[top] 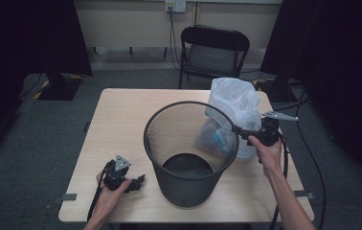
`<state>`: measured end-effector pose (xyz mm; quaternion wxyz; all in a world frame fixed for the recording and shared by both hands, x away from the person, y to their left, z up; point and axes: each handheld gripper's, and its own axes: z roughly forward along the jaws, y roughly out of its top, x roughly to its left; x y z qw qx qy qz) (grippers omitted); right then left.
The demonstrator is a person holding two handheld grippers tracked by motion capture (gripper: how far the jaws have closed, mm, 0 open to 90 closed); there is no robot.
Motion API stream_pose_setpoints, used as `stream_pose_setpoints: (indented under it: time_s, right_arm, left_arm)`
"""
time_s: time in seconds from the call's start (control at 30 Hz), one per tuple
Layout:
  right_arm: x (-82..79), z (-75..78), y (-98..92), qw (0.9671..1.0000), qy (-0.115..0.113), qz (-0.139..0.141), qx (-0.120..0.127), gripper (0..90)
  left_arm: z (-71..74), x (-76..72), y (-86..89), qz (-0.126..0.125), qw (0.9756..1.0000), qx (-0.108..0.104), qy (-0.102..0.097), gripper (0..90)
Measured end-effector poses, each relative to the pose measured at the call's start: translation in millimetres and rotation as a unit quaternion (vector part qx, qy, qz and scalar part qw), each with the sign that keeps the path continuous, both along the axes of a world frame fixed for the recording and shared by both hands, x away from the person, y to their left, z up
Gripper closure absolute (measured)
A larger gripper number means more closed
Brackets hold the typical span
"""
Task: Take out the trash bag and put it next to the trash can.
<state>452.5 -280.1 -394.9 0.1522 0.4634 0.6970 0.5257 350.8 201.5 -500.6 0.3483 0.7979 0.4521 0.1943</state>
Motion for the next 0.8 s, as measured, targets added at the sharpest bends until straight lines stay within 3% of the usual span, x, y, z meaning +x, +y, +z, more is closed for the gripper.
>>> stream_pose_setpoints:
  time_s: [0.17,0.47,0.7,0.8]
  right_arm:
    - [-7.6,8.6,-6.2,0.9998,-0.015,-0.002,0.009,16.9]
    - [-25.7,23.9,-3.1,0.9986,-0.053,0.005,-0.005,21.7]
    - [-32.7,23.8,-11.0,0.999,-0.044,0.001,-0.01,15.6]
    - [-40.2,18.5,-15.5,0.9986,-0.044,-0.005,-0.03,15.6]
  left_arm:
    - [0.0,0.0,0.0,0.0,1.0,0.0,0.0,12.9]
    - [0.0,0.1,0.1,0.0,1.0,0.0,0.0,12.9]
    - [0.0,0.0,0.0,0.0,1.0,0.0,0.0,12.9]
    - [0.0,0.0,0.0,0.0,1.0,0.0,0.0,12.9]
